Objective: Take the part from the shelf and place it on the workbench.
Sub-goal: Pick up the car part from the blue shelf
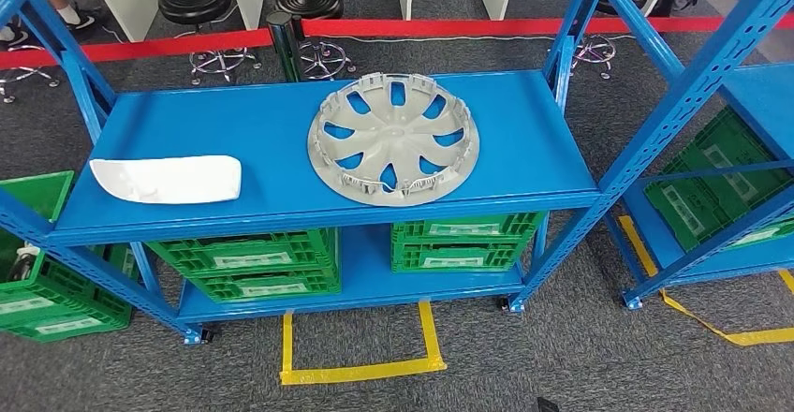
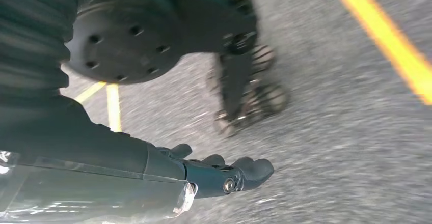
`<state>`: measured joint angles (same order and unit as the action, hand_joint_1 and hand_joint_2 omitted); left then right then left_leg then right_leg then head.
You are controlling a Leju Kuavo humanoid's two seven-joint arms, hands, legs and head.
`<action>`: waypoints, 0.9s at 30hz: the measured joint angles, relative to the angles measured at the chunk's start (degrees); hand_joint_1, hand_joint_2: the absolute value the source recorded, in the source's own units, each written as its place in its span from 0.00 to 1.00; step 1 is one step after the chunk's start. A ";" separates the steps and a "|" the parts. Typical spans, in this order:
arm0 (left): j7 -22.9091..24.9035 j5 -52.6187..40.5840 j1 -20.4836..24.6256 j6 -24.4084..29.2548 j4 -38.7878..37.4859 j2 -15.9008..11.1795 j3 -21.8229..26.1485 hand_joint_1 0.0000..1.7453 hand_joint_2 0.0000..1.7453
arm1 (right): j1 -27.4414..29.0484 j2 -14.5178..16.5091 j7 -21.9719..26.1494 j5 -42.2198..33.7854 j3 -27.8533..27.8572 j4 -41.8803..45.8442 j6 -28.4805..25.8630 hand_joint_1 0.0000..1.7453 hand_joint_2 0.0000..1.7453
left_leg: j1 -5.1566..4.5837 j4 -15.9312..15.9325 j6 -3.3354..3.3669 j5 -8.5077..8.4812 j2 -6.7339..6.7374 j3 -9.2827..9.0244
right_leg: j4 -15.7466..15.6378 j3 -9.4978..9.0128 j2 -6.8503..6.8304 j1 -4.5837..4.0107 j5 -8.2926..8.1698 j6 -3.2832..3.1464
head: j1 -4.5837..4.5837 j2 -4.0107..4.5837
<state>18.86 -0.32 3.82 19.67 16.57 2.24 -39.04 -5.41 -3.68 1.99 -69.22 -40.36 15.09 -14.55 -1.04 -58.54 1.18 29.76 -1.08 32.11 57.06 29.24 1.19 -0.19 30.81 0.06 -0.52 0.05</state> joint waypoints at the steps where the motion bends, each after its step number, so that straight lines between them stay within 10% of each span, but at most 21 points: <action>1: -0.30 0.43 0.14 0.34 -0.11 0.07 -0.40 0.00 1.00 | -0.17 -0.02 1.34 -1.28 0.01 -0.10 0.61 0.00 1.00 | 0.00 0.00 0.00 0.00 0.00 -0.01 | 0.00 -0.01 0.00 0.00 0.00 0.00 | 0.01 0.00; 4: -1.22 1.52 0.44 1.06 -0.35 0.21 -1.32 0.00 1.00 | -0.53 -0.03 4.64 -4.87 0.02 -0.33 3.38 0.00 0.25 | 0.00 0.00 0.00 0.00 0.01 -0.03 | 0.00 -0.04 0.00 0.00 0.00 0.00 | 0.00 0.01; 5: -1.50 1.83 0.50 1.25 -0.44 0.26 -1.53 0.00 1.00 | -0.60 -0.03 5.55 -5.88 0.02 -0.36 4.45 0.00 0.25 | 0.00 0.00 0.00 0.00 0.01 -0.03 | 0.00 -0.04 0.00 0.00 0.00 0.00 | 0.01 0.01; 8: -2.52 2.85 0.68 1.71 -0.78 0.39 -2.31 0.00 1.00 | -0.89 -0.03 8.15 -8.62 0.13 -0.52 7.93 0.00 1.00 | 0.00 0.00 0.00 0.00 0.03 -0.04 | 0.00 -0.05 0.00 0.00 0.00 0.00 | 0.01 0.01; 17: -7.90 7.19 0.73 2.56 -1.64 1.11 -2.82 0.00 1.00 | -5.17 0.03 20.79 -11.28 0.56 -0.32 16.83 0.00 1.00 | -0.01 0.00 0.04 -0.02 0.37 -0.11 | 0.00 -0.14 0.07 0.00 -0.07 0.00 | -0.01 0.01; 27: -9.26 7.64 0.74 3.30 -2.10 1.58 -2.85 0.00 1.00 | -7.54 -0.11 27.24 -0.89 0.85 9.51 12.89 0.00 1.00 | 0.00 0.00 0.07 -0.04 0.49 -0.17 | 0.00 -0.17 0.14 0.00 -0.09 0.01 | 0.04 -0.01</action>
<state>9.61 7.32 4.56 22.97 14.47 3.83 -41.89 -12.95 -3.79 29.23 -70.10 -39.52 24.60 -1.66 -1.04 -58.54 1.24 29.72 -0.59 31.93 57.06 29.07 1.33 -0.19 30.72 0.07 -0.49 0.05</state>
